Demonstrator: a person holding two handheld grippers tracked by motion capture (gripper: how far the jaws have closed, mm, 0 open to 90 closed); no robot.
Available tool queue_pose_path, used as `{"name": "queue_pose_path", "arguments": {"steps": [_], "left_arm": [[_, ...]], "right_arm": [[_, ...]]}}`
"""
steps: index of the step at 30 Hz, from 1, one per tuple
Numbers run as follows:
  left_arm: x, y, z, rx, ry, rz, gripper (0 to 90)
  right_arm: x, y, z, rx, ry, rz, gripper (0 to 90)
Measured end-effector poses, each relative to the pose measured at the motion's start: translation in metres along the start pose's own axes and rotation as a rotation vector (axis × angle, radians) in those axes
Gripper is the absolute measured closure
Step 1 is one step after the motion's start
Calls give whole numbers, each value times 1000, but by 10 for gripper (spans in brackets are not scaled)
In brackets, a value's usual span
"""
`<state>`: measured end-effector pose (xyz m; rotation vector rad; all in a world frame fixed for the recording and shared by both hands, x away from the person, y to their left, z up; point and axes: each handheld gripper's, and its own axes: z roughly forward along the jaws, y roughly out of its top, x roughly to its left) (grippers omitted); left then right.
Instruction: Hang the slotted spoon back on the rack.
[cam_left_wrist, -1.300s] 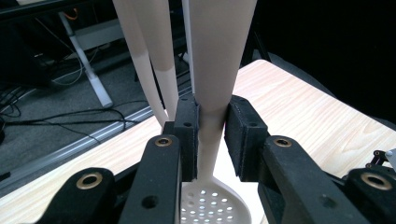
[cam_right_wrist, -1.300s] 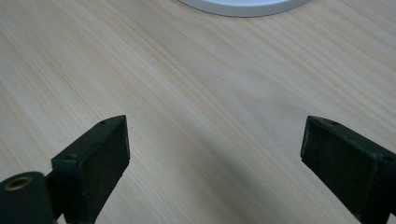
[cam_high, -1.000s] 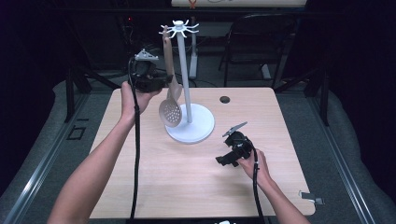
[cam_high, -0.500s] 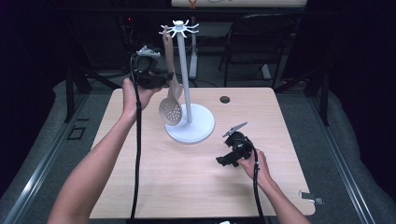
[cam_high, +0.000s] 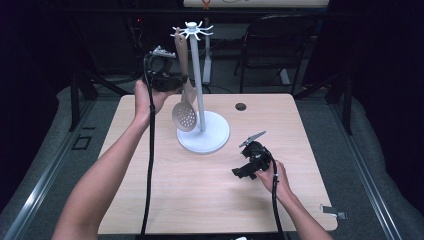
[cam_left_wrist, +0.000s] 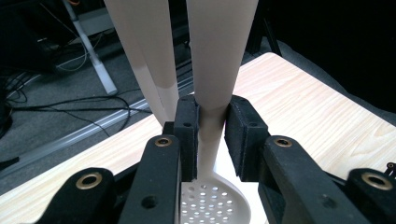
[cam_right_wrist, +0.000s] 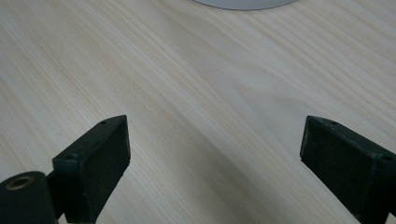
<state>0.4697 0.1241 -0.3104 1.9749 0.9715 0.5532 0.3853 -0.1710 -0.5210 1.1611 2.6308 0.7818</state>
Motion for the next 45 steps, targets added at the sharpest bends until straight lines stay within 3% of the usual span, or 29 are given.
{"name": "queue_pose_path", "arguments": {"steps": [9, 18, 23, 45], "left_arm": [[-3, -2, 2, -41, 19, -13, 748], [-5, -3, 9, -34, 46, -12, 745], [-2, -4, 11, -45, 34, -27, 745], [2, -7, 9, -67, 1, -24, 712]], "right_arm": [[0, 0, 0, -11, 0, 0, 81], [0, -1, -1, -6, 7, 3, 82], [-2, -2, 0, -1, -2, 1, 81], [1, -2, 0, 0, 1, 3, 82]]}}
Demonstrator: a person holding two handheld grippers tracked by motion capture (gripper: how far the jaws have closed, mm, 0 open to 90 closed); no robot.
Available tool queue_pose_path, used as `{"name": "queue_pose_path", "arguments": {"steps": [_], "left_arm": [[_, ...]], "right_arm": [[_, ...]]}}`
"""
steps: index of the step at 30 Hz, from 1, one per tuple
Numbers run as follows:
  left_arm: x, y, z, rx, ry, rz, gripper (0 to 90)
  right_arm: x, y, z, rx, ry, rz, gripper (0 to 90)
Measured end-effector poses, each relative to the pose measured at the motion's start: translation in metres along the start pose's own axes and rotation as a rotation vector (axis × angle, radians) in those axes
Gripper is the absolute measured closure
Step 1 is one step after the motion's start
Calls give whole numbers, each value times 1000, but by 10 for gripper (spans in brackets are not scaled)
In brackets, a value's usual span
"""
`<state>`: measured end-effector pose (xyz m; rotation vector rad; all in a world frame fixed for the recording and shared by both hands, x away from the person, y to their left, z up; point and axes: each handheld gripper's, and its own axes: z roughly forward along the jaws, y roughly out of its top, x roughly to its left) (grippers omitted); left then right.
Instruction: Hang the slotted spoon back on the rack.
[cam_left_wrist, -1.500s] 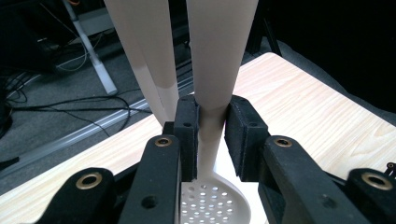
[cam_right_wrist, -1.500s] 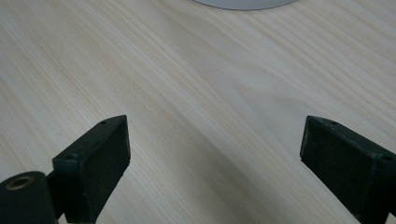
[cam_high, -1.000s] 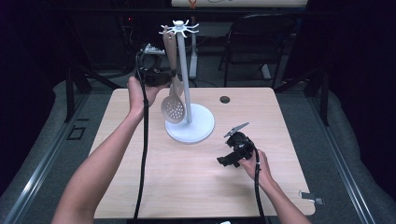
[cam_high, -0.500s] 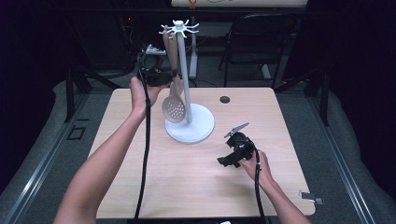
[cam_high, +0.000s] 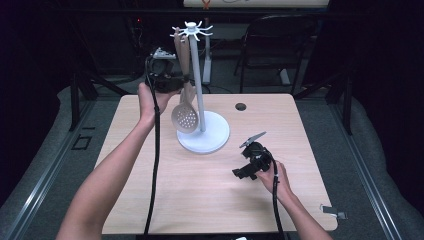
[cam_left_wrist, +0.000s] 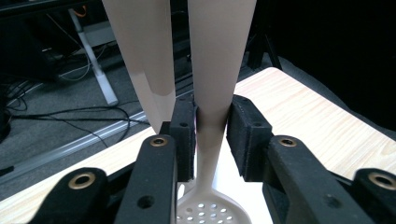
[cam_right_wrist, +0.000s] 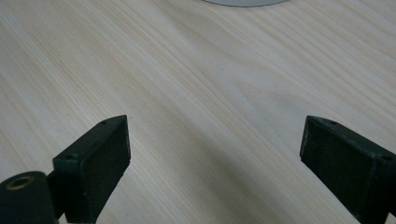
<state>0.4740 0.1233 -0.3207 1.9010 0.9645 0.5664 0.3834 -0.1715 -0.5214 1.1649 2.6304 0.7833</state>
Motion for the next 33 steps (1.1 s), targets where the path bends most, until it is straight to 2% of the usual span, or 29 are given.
{"name": "queue_pose_path", "arguments": {"steps": [4, 11, 19, 25, 32, 33], "left_arm": [[0, 0, -5, -1, -7, 3, 636], [3, -2, -16, 30, -14, 14, 430], [4, -12, -27, 59, -12, 30, 247], [8, -27, -36, 81, 11, 42, 168], [18, -53, -49, 103, 19, 19, 143], [20, -56, -51, 105, 18, 15, 137]], "right_arm": [[0, 0, 0, 7, 5, -1, 82], [-1, 0, 0, 5, 2, 0, 81], [-1, -1, -1, 4, 4, 8, 79], [-2, -1, -2, 2, 8, 12, 76], [-2, -1, -3, 15, 3, 7, 76], [-1, -2, -1, -6, -2, 24, 76]]}}
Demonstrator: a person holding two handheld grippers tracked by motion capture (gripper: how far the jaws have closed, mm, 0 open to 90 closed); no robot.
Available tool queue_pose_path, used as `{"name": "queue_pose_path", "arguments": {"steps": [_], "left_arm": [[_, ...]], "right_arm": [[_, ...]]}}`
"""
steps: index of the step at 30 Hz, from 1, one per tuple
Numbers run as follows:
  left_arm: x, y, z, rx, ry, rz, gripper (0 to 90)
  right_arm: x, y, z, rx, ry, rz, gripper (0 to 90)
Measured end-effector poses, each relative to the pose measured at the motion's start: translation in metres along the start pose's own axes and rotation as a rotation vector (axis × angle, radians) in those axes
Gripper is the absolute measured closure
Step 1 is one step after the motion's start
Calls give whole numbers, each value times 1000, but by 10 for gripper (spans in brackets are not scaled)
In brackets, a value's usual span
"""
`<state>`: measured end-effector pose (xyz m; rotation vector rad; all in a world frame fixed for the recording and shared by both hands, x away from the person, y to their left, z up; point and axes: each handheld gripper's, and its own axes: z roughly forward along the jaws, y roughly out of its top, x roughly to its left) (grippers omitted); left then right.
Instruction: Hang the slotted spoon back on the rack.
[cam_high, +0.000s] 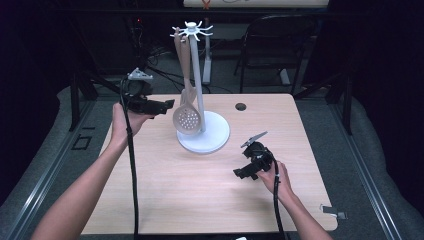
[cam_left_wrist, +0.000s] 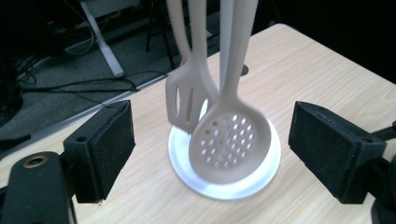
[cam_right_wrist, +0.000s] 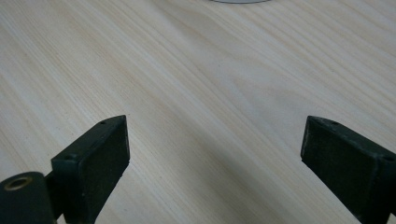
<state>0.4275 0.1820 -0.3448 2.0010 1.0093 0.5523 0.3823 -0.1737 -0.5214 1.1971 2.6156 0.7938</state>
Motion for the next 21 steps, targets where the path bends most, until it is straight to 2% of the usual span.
{"name": "queue_pose_path", "arguments": {"steps": [4, 7, 8, 21], "left_arm": [[3, -16, -5, 11, -10, -13, 113], [4, -29, -8, 25, -10, -17, 98], [4, -34, -8, 25, -9, -20, 96], [8, -101, -10, 86, 8, -77, 62]], "right_arm": [[-1, 1, -1, 25, -2, -21, 76], [1, 1, 0, 14, -1, -18, 76], [0, 1, -1, 27, -6, -30, 76], [1, 0, -1, 28, 1, -29, 75]]}}
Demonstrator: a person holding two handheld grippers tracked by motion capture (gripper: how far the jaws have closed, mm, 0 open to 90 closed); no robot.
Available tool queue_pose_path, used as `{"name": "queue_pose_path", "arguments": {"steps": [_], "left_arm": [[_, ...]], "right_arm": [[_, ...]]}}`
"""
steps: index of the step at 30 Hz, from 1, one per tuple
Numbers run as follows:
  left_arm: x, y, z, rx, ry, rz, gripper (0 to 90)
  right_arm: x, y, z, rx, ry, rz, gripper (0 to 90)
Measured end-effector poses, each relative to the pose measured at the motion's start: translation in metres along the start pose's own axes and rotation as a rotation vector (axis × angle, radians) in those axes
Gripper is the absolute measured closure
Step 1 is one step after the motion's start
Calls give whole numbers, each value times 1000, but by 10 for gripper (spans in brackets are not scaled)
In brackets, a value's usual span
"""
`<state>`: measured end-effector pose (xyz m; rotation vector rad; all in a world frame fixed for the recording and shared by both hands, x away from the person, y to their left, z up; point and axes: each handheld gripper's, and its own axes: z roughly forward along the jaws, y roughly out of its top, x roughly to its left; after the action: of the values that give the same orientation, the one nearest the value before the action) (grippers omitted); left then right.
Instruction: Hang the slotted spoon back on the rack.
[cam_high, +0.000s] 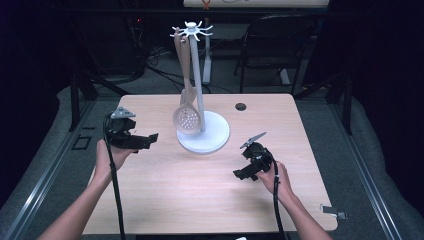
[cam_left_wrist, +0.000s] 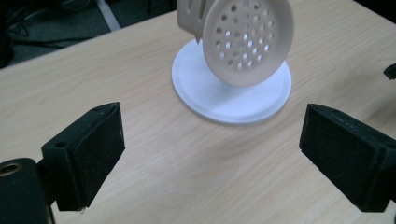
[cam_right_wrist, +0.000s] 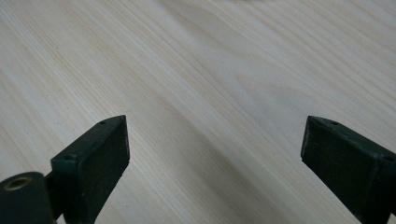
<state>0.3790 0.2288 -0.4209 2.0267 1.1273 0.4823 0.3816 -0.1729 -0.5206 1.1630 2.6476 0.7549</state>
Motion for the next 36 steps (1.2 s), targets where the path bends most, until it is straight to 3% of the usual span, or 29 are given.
{"name": "queue_pose_path", "arguments": {"steps": [12, 17, 22, 30, 36], "left_arm": [[-1, -40, 7, 37, 5, -28, 32], [-2, -59, 16, 67, -3, -65, 27], [-2, -72, 24, 92, -16, -70, 25], [-2, -87, 33, 123, -2, -89, 22], [4, -98, 41, 139, 34, -101, 17]], "right_arm": [[2, -1, 1, 9, -4, -3, 76], [2, -1, 4, 21, 1, -12, 76], [3, -2, 7, 28, 7, -12, 76], [5, -3, 11, 35, 3, -23, 76], [6, -4, 13, 44, 6, -32, 75]]}}
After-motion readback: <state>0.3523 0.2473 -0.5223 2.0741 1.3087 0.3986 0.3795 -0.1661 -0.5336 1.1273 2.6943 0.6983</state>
